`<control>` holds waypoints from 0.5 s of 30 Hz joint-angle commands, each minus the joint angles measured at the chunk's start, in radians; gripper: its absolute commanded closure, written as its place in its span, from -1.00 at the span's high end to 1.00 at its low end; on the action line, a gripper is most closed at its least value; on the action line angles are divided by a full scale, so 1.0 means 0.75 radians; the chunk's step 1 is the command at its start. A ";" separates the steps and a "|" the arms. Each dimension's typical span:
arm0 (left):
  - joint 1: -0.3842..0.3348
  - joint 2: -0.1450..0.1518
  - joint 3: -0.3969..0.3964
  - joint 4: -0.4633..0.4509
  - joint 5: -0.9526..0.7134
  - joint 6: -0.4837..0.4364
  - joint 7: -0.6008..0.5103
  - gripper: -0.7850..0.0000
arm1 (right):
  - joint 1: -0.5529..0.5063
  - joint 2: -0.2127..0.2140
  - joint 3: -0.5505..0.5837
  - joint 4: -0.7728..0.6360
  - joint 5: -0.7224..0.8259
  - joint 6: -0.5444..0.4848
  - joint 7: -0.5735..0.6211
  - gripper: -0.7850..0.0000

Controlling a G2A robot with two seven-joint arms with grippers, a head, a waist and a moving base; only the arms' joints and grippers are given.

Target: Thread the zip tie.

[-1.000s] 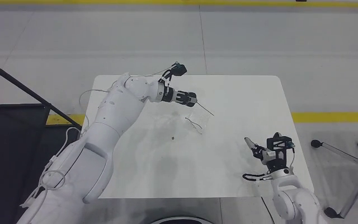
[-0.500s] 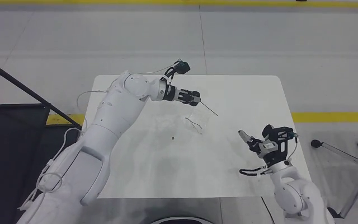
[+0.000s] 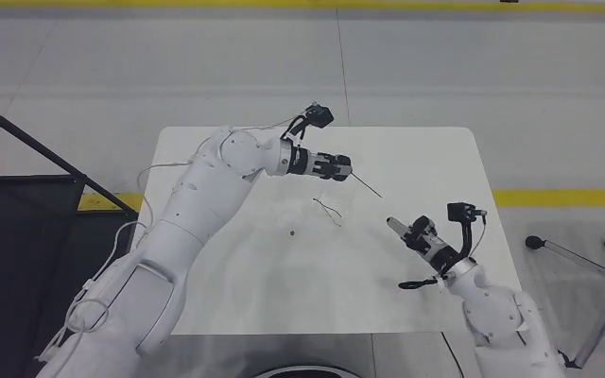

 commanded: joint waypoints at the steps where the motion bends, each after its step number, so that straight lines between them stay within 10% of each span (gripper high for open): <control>1: 0.015 0.004 0.001 -0.033 0.014 -0.005 0.003 -1.00 | 0.039 0.000 -0.005 0.048 0.131 -0.007 0.078 1.00; 15: 0.052 0.008 0.020 -0.122 0.019 0.003 -0.011 -1.00 | 0.138 -0.007 -0.037 0.215 0.487 -0.104 0.114 0.91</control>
